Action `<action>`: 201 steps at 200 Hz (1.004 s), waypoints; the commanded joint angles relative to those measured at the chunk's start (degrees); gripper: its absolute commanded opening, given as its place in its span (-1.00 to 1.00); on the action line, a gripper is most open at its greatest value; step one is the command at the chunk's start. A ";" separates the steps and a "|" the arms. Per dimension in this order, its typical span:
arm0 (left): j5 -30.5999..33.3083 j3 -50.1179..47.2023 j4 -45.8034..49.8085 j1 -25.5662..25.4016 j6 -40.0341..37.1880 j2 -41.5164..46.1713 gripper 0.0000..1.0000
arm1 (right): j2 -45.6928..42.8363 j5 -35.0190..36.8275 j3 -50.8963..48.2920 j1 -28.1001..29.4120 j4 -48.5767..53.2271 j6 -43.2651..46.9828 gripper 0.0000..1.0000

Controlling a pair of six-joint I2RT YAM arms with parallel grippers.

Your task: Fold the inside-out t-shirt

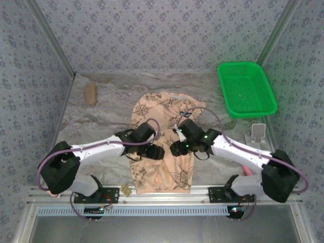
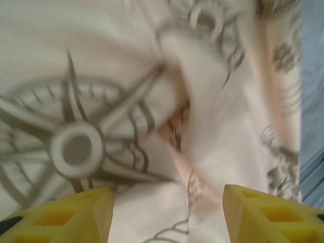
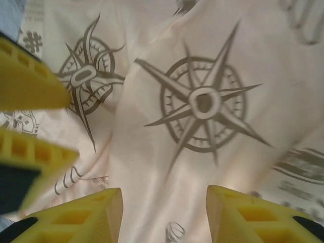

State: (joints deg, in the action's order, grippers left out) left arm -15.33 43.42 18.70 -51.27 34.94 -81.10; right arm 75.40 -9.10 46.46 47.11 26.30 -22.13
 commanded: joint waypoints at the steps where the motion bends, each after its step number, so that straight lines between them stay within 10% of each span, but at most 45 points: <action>1: 3.73 -1.87 -5.55 0.02 3.59 0.13 0.07 | 5.01 -1.73 -1.17 1.26 -7.29 -3.69 -0.03; 40: 8.90 -3.76 -7.27 0.37 1.14 0.23 -0.66 | 14.60 1.44 0.88 2.72 -12.05 -5.00 -0.08; 67: 6.69 -7.20 -9.78 2.69 -0.82 4.56 -1.00 | 13.91 7.50 1.04 1.26 -8.79 -5.80 -1.00; 97: 2.65 -12.93 -11.54 8.55 -0.10 11.03 -1.00 | 10.53 10.01 -0.58 -4.57 -1.23 -6.60 -0.99; 121: -1.10 -13.32 -10.20 10.29 -2.33 14.72 -1.00 | 11.27 -1.07 -0.97 -6.41 -1.70 -0.11 -0.52; 142: -4.00 -11.37 -12.81 9.48 -0.74 15.15 0.02 | 9.77 -2.68 -0.75 -6.06 -2.48 0.98 -0.45; 201: -3.93 -1.75 -20.41 5.62 6.42 0.26 0.20 | 5.63 2.44 -2.52 -6.16 -7.89 2.23 -0.17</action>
State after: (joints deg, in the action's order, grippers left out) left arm -18.35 38.00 3.05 -44.91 37.52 -75.46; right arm 82.81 -7.90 45.89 41.01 21.58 -21.26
